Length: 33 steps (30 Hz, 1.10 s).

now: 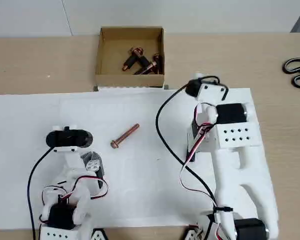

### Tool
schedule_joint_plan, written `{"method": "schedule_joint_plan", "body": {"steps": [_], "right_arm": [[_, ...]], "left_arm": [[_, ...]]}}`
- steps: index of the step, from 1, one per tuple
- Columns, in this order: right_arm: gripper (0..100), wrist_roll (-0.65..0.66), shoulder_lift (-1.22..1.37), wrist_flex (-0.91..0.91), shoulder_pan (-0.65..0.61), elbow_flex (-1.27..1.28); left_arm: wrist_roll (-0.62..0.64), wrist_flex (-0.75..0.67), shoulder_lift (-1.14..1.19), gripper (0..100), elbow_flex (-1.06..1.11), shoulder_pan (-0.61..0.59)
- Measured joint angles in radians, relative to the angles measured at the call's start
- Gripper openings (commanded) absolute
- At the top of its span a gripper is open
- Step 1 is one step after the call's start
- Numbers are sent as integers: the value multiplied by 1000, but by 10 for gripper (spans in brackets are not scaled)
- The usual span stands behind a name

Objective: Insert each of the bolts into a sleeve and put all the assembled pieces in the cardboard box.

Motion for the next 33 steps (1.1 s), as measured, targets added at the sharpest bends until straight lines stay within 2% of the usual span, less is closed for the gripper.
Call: {"method": "schedule_joint_plan", "body": {"steps": [3, 8, 16, 26, 33], "right_arm": [[217, -51, 0, -32, 5, 26], [218, -209, 0, -133, 0, 63], [216, -390, 0, -250, -158, 169], [216, -377, 0, -402, -181, 273], [216, -356, 0, -423, -183, 284]], "left_arm": [[0, 0, 0, 6, 0, -2], [0, 0, 0, 6, 0, -28], [3, 0, 0, 6, 0, -28], [3, 0, 0, 6, 0, -28], [3, 0, 0, 6, 0, -28]]}}
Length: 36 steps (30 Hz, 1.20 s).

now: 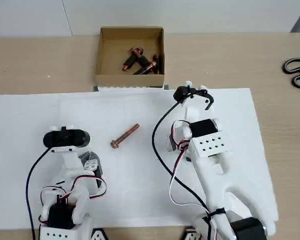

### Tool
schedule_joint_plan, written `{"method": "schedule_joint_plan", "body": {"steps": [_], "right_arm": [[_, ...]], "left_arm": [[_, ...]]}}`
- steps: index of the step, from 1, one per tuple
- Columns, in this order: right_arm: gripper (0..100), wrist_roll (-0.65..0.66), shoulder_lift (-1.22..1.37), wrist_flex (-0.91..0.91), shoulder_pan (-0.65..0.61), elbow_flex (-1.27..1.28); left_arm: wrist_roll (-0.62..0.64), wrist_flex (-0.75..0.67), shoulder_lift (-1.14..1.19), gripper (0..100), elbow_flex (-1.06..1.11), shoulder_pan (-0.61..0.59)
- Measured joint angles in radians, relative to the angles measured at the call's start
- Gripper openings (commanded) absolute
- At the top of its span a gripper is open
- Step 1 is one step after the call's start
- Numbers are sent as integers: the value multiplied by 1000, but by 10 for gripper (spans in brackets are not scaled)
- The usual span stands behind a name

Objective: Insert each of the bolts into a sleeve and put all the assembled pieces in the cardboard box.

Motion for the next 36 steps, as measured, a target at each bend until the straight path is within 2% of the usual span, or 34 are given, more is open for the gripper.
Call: {"method": "schedule_joint_plan", "body": {"steps": [14, 24, 33, 36], "right_arm": [[216, 35, 87, 0, 5, 0], [215, 158, 94, -52, 164, 0], [215, 163, 94, -52, 164, 0], [215, 163, 94, -52, 126, 0]], "left_arm": [[0, 0, 0, 6, 0, 0], [0, 0, 0, 6, 0, 0], [0, 0, 0, 6, 0, 0], [0, 0, 0, 6, 0, 0]]}}
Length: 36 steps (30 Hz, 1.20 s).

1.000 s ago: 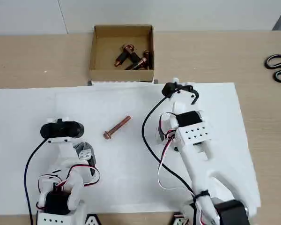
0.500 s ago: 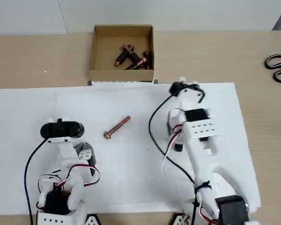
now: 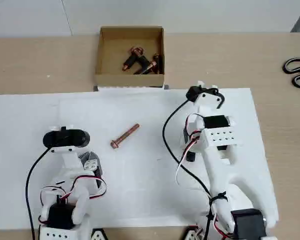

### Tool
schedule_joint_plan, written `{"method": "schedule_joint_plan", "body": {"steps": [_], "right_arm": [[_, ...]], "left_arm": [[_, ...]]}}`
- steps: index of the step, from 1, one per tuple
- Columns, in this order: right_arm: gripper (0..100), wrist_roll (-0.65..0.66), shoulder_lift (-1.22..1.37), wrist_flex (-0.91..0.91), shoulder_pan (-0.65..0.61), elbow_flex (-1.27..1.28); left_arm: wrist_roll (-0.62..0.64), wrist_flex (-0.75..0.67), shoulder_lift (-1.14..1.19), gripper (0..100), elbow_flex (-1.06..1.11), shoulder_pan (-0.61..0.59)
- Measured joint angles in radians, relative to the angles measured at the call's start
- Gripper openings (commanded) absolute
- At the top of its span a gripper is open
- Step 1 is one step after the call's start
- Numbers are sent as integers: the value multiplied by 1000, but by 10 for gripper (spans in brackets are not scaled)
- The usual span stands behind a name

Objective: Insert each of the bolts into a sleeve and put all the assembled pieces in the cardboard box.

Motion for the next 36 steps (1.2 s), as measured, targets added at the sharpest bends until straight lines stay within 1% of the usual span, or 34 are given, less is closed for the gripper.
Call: {"method": "schedule_joint_plan", "body": {"steps": [7, 12, 17, 20, 24, 34, 36], "right_arm": [[215, 2, 11, 0, -29, 0], [215, 2, 87, -2, -6, 0], [214, 3, 157, -14, -11, -9], [164, 3, 184, -26, -12, -12], [20, 3, 192, -46, -2, -6], [2, 3, 193, -63, 9, -17], [2, 3, 203, -21, 9, -57]], "left_arm": [[0, 0, 0, 6, 0, 0], [0, 0, 0, 6, 0, 0], [0, 0, 0, 6, 0, 0], [0, 0, 0, 6, 0, 0], [0, 0, 0, 6, 0, 0], [0, 0, 0, 6, 0, 0], [0, 0, 0, 6, 0, 0]]}}
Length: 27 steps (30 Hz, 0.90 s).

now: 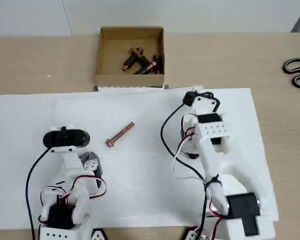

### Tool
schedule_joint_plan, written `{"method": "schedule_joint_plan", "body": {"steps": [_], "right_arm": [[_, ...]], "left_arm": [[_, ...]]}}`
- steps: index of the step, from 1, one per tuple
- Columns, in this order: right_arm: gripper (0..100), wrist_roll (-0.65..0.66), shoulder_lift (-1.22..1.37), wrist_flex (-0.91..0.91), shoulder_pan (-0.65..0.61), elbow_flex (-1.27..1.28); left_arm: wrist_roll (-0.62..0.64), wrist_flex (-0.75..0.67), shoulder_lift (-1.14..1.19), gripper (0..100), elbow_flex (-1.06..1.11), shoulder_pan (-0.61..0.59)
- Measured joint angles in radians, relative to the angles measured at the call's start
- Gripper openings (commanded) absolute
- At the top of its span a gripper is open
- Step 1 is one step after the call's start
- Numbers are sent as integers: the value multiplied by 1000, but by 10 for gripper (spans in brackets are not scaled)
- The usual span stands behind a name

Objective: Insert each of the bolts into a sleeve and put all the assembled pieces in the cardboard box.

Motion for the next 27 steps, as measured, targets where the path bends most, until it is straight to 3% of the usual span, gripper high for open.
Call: {"method": "schedule_joint_plan", "body": {"steps": [11, 18, 23, 27], "right_arm": [[2, 0, -149, 250, -12, -121], [2, 0, -209, 324, -8, -86], [2, 0, -285, 359, -14, -60], [2, 0, -341, 370, -12, -57]], "left_arm": [[-25, 0, 0, 6, -8, -3], [-34, 2, 6, 6, -199, -3], [-49, 38, 222, 6, -434, -3], [-49, 100, 559, 6, -729, -3]]}}
